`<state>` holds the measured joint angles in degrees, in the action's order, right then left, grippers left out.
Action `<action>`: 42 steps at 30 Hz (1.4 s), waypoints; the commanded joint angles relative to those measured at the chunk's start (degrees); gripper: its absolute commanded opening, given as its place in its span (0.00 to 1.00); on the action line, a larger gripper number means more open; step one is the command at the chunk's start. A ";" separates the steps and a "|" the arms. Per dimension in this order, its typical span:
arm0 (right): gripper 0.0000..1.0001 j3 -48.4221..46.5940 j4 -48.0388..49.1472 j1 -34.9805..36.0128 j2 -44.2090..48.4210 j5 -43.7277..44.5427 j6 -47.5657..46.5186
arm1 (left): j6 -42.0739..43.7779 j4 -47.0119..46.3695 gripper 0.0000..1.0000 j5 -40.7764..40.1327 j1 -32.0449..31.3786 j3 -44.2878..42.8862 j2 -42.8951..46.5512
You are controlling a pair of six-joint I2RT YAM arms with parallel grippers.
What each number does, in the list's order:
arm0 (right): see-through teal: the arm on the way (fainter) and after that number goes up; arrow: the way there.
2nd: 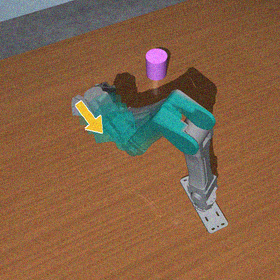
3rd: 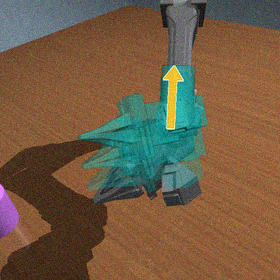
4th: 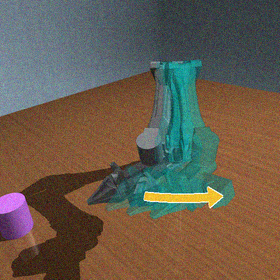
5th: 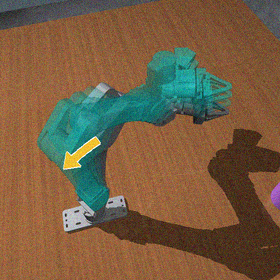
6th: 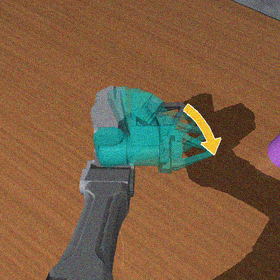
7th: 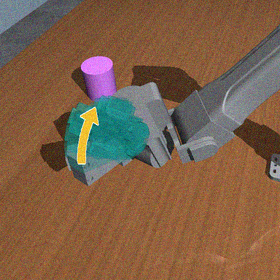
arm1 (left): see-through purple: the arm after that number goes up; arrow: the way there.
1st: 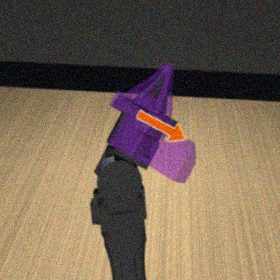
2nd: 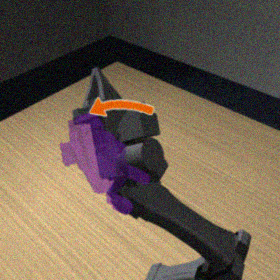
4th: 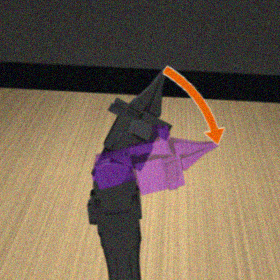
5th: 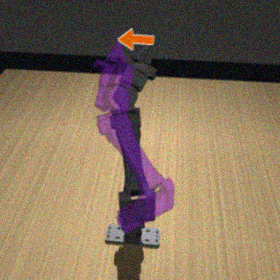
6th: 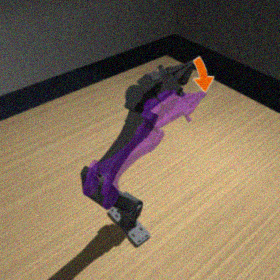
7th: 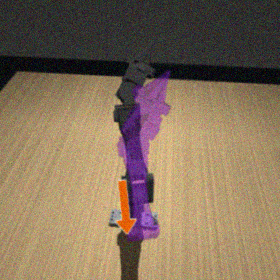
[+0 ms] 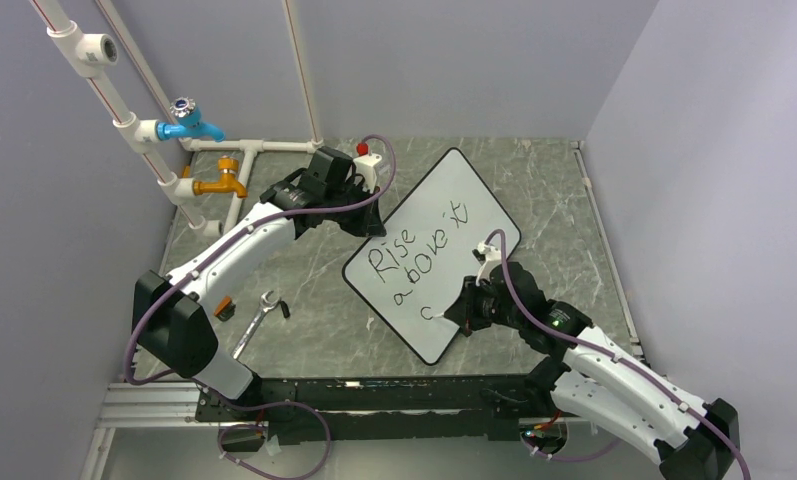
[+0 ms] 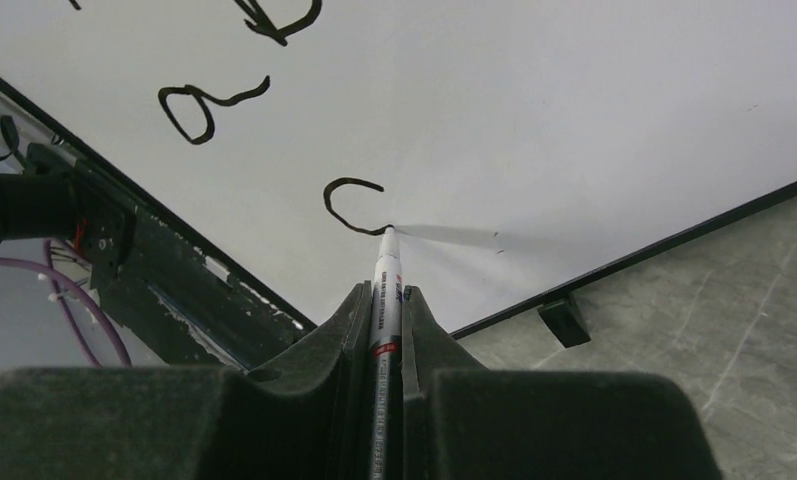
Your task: Write a sentence on the whiteboard
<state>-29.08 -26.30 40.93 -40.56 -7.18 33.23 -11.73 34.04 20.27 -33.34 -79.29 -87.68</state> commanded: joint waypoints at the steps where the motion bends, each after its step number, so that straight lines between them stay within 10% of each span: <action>1: 0.00 -2.89 -0.79 0.12 -1.24 5.58 -0.37 | 3.74 0.19 0.00 -1.54 -0.68 0.45 2.11; 42: 0.00 -2.76 1.41 0.21 -3.42 3.79 -0.68 | 3.82 0.12 0.00 -1.44 -0.66 1.04 3.02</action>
<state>-32.93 -24.38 40.93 -44.93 -5.37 31.94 -11.70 34.11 20.27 -33.45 -78.91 -87.07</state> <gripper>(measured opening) 0.138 0.025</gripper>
